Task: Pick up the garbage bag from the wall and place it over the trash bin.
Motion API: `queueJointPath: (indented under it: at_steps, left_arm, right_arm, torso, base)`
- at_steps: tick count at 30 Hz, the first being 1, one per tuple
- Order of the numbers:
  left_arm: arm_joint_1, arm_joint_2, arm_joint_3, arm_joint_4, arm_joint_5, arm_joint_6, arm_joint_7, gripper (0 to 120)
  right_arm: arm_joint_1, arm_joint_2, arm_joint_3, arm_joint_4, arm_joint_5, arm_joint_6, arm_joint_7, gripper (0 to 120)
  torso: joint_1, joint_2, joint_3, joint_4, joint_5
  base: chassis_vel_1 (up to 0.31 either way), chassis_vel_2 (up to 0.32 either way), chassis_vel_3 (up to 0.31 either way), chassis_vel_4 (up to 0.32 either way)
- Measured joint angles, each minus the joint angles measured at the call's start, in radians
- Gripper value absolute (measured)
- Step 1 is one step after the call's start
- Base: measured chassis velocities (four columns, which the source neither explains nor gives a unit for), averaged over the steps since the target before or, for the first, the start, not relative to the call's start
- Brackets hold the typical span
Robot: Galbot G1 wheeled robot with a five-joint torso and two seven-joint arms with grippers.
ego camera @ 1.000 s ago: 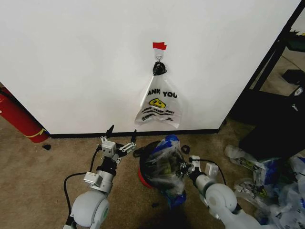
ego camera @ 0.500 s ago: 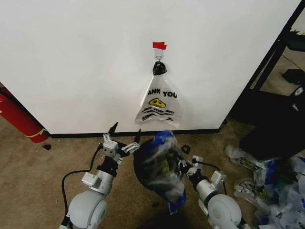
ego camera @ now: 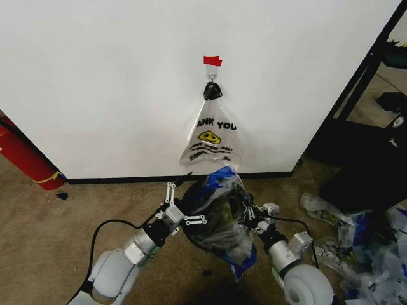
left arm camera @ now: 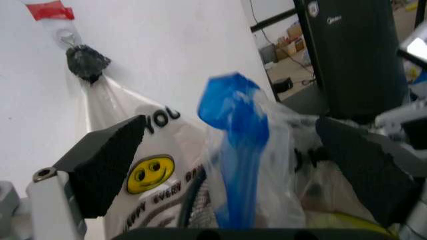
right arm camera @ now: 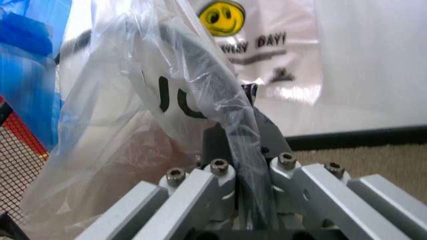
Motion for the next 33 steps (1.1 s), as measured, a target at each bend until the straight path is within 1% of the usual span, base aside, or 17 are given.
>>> queueJointPath:
  at_steps: [2,5,8,9,12,15,17,19,22,24,25,26,29,33]
  left_arm:
    - [0.000,-0.005,0.001,0.004,0.006,0.000,-0.002,100]
    - [0.001,-0.016,0.005,0.010,0.022,0.002,-0.012,94]
    - [0.002,-0.029,0.013,0.013,0.040,0.015,-0.059,92]
    - [0.002,-0.029,0.013,0.013,0.040,0.015,-0.059,92]
    - [0.001,-0.048,0.015,0.013,0.046,0.027,-0.091,87]
    - [-0.001,-0.065,0.016,0.023,0.059,0.032,-0.103,74]
    - [-0.002,-0.068,0.016,0.027,0.066,0.032,-0.106,72]
    - [-0.005,-0.073,0.014,0.038,0.091,0.021,-0.112,61]
    - [-0.003,-0.071,0.009,0.042,0.111,0.007,-0.121,51]
    - [0.000,-0.070,0.008,0.039,0.112,0.006,-0.129,41]
    - [0.000,-0.070,0.008,0.039,0.112,0.006,-0.129,41]
    - [0.001,-0.070,0.008,0.037,0.112,0.005,-0.132,37]
    - [0.002,-0.072,0.008,0.030,0.109,0.005,-0.142,26]
    - [0.009,-0.072,0.008,0.015,0.080,0.018,-0.149,8]
  right_arm:
    - [0.001,0.002,-0.003,-0.001,-0.017,0.006,0.000,0]
    - [0.004,0.006,-0.013,-0.006,-0.044,0.016,0.002,0]
    - [0.008,0.013,-0.020,-0.007,-0.056,0.022,0.005,0]
    - [0.008,0.013,-0.020,-0.007,-0.056,0.022,0.005,0]
    - [0.010,0.021,-0.029,-0.012,-0.077,0.036,0.005,0]
    - [0.011,0.027,-0.038,-0.013,-0.081,0.040,0.004,0]
    - [0.011,0.028,-0.039,-0.012,-0.081,0.040,0.004,0]
    - [0.012,0.027,-0.039,-0.007,-0.080,0.040,0.004,0]
    - [0.013,0.022,-0.036,0.004,-0.067,0.040,0.006,0]
    - [0.013,0.018,-0.032,0.014,-0.050,0.035,0.012,0]
    - [0.013,0.018,-0.032,0.014,-0.050,0.035,0.012,0]
    - [0.013,0.017,-0.032,0.017,-0.044,0.033,0.014,0]
    - [0.013,0.018,-0.032,0.022,-0.036,0.031,0.015,0]
    - [0.014,0.017,-0.032,0.023,-0.030,0.030,0.015,0]
  torso:
    - [0.000,0.000,0.000,0.0000,0.0001]
    - [0.000,0.000,0.000,0.0000,0.0001]
    - [0.000,0.000,0.000,0.0001,0.0000]
    - [0.000,0.000,0.000,0.0001,0.0000]
    - [0.000,0.000,0.000,0.0001,0.0000]
    - [0.000,0.000,0.000,0.0001,0.0001]
    - [0.000,0.000,0.000,0.0001,0.0001]
    - [0.000,0.000,0.000,0.0000,0.0000]
    - [0.000,0.000,0.000,0.0000,0.0001]
    - [0.000,0.000,0.000,0.0000,0.0000]
    - [0.000,0.000,0.000,0.0000,0.0000]
    - [0.000,0.000,0.000,0.0001,0.0000]
    - [0.000,0.000,0.000,0.0000,0.0000]
    - [0.000,0.000,0.000,0.0000,0.0001]
  base:
    - [0.000,0.000,0.000,0.000]
    - [0.000,0.000,0.000,0.000]
    - [0.000,0.000,0.000,0.000]
    - [0.000,0.000,0.000,0.000]
    - [0.000,0.000,0.000,0.000]
    - [0.000,0.000,0.000,0.000]
    - [0.000,0.000,0.000,0.000]
    - [0.000,0.000,0.000,0.000]
    - [0.000,0.000,0.000,0.000]
    - [0.000,0.000,0.000,0.000]
    - [0.000,0.000,0.000,0.000]
    - [0.000,0.000,0.000,0.000]
    - [0.000,0.000,0.000,0.000]
    - [0.000,0.000,0.000,0.000]
